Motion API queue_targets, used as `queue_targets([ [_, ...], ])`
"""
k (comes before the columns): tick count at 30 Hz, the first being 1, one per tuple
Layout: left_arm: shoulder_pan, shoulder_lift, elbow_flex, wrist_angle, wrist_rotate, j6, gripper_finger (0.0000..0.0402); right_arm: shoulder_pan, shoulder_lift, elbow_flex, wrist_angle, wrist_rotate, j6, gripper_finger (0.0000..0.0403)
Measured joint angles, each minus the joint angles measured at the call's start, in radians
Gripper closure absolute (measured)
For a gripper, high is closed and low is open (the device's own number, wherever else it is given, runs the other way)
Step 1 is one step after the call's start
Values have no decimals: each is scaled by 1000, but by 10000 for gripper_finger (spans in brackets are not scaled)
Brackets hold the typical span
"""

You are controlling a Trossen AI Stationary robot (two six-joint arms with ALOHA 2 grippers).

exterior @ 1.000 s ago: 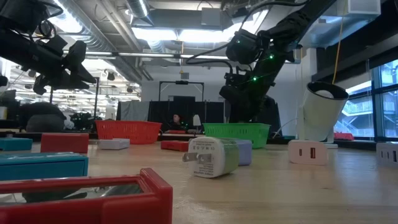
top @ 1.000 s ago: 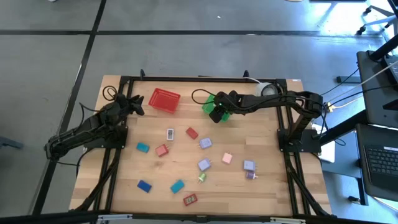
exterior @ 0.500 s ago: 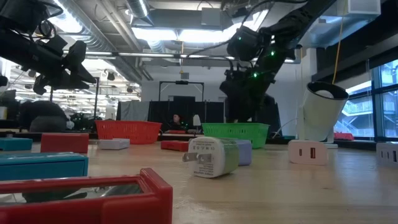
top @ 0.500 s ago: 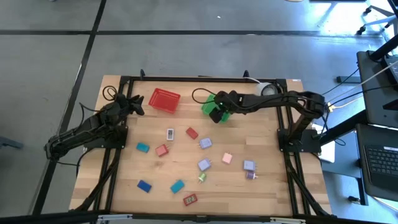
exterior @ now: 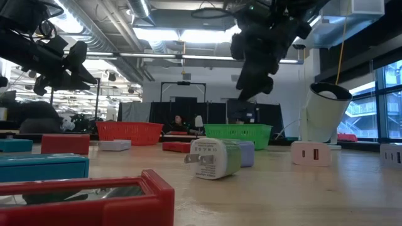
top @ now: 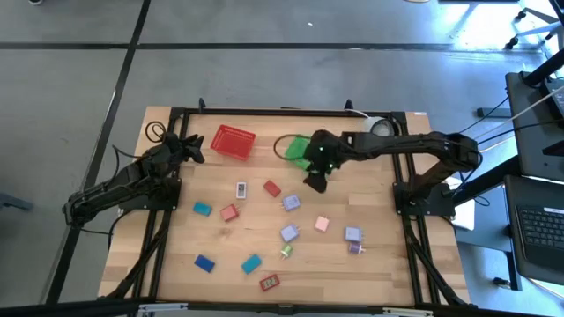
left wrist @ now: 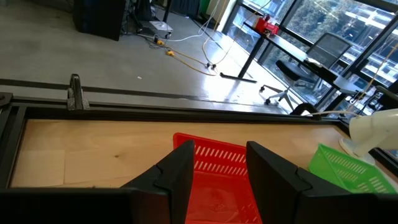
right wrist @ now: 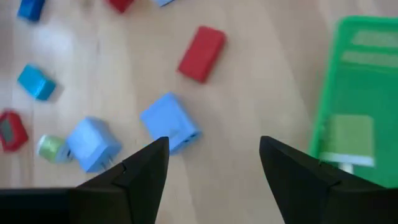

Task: Pick & Place Office items
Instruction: Put the top light violet charger adapter into the green bin

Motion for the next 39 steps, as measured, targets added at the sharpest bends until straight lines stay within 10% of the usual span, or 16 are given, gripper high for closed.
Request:
queue_targets([
  [13,0,0,0,0,0,0,260,172,145,0,343,105,-151,142],
  [39,0,0,0,0,0,0,260,214,376,0,349,107,-237,95],
])
